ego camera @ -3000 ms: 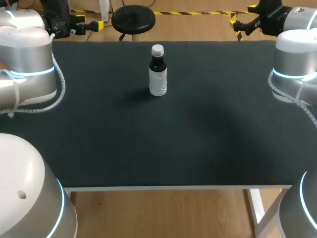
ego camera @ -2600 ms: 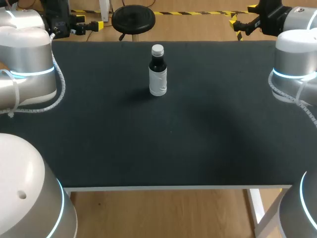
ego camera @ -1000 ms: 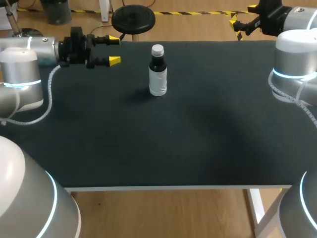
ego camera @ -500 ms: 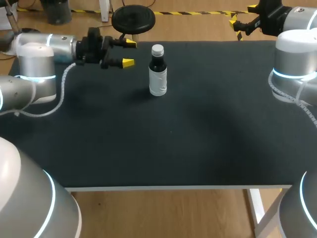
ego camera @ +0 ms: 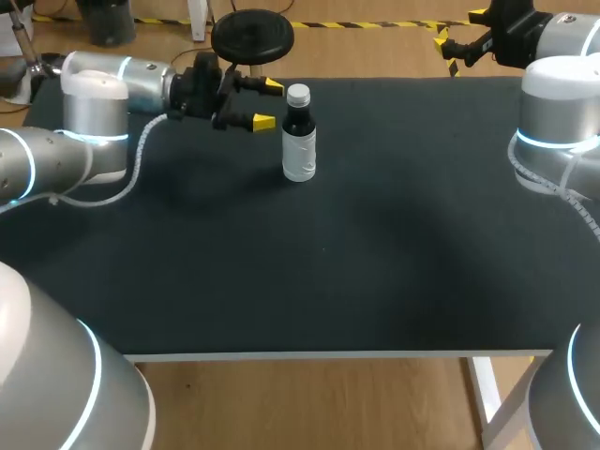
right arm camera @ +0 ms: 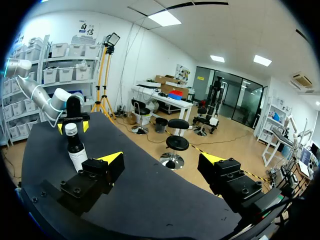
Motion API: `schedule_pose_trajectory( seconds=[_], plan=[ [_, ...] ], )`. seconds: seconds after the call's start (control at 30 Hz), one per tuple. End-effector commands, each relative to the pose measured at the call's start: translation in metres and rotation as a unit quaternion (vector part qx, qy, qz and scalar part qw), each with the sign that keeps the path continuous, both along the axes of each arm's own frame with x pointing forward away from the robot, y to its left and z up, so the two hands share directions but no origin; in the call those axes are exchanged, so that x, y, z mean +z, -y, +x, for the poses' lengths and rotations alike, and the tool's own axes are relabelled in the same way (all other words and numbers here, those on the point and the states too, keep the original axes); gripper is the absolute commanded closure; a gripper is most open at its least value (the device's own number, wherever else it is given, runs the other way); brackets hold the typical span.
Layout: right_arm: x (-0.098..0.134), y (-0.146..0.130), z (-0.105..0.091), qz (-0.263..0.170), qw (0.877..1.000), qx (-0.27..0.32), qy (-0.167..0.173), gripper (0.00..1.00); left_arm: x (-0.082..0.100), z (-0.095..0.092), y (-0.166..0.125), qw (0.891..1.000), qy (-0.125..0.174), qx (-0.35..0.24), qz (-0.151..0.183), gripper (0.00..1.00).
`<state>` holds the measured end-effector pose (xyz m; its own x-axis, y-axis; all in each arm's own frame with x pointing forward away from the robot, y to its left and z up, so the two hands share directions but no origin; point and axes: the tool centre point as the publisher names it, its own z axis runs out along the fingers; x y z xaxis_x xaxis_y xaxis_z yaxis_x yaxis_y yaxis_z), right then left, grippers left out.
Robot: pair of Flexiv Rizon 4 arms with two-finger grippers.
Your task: Unscrew the bottle cap
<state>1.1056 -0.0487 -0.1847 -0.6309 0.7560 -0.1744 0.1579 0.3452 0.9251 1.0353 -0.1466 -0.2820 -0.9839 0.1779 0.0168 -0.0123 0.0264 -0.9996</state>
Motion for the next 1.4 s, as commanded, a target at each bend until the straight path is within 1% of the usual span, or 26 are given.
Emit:
schedule_pose_trajectory(
  seconds=[0.03, 0.17, 0.63, 0.83, 1.07, 1.27, 1.4],
  plan=[
    [0.000, 0.001, 0.000, 0.001, 1.000, 0.001, 0.000, 0.00, -0.006, 0.008, 0.007, 0.998, -0.001, -0.058, -0.005, 0.00],
    [0.000, 0.001, 0.000, 0.001, 1.000, 0.001, 0.000, 0.00, -0.005, 0.004, 0.012, 0.998, 0.000, -0.066, -0.005, 0.00],
    [0.000, 0.001, 0.000, 0.001, 1.000, 0.001, 0.000, 0.00, -0.006, 0.007, 0.032, 0.996, 0.000, -0.090, -0.005, 0.00],
    [0.000, 0.001, 0.000, 0.001, 1.000, 0.001, 0.000, 0.00, -0.007, 0.005, 0.038, 0.995, 0.001, -0.099, -0.006, 0.00],
    [0.000, 0.001, 0.000, 0.001, 1.000, 0.001, 0.000, 0.00, -0.007, 0.003, 0.045, 0.995, 0.000, -0.104, -0.002, 0.00],
    [0.000, 0.001, 0.000, 0.001, 1.000, 0.001, 0.000, 0.00, -0.007, 0.003, 0.049, 0.994, -0.001, -0.106, -0.006, 0.00],
    [0.000, 0.001, 0.000, 0.001, 1.000, 0.001, 0.000, 0.00, -0.008, 0.003, 0.052, 0.994, -0.001, -0.106, -0.001, 0.00]
  ],
)
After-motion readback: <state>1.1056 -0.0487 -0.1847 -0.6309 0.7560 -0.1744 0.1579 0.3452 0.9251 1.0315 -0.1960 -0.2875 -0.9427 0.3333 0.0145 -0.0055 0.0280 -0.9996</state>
